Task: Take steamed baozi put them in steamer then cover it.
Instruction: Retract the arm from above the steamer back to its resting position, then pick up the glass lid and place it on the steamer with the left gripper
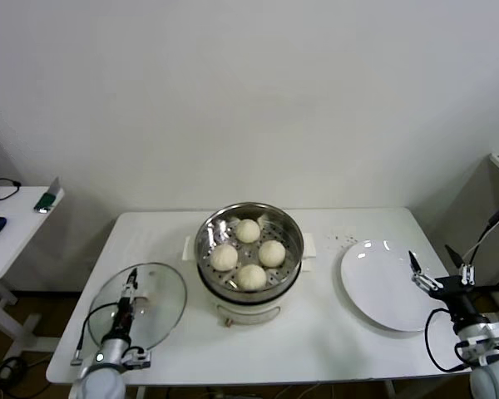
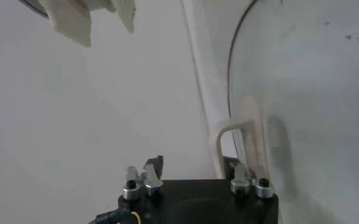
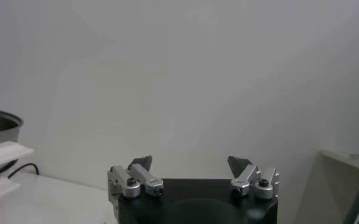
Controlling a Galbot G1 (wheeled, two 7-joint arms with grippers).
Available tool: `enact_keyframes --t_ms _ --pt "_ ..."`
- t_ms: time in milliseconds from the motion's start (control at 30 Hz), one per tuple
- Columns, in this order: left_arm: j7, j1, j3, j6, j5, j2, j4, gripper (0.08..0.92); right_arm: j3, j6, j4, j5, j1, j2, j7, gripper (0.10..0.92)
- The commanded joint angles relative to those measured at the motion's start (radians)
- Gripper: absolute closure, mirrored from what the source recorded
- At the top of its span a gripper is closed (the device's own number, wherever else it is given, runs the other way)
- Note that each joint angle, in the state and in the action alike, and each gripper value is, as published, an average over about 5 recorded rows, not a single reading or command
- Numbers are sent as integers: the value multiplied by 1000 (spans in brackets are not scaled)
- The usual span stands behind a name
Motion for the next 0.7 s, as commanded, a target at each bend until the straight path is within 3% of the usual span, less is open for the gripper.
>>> enact_keyframes --t_ms 33,233,500,700 --pt "4 -25 7 -4 -47 5 24 415 -3 0 -17 -19 5 2 -2 203" --pt "20 -9 5 -1 -83 20 -3 588 -20 -1 -34 -36 26 1 -1 203" --pt "53 78 -2 34 -201 80 -168 813 -45 -7 -67 -44 71 -11 3 203" --pt "68 177 -11 134 -289 157 -370 849 -83 -8 -118 -43 123 -23 -2 203"
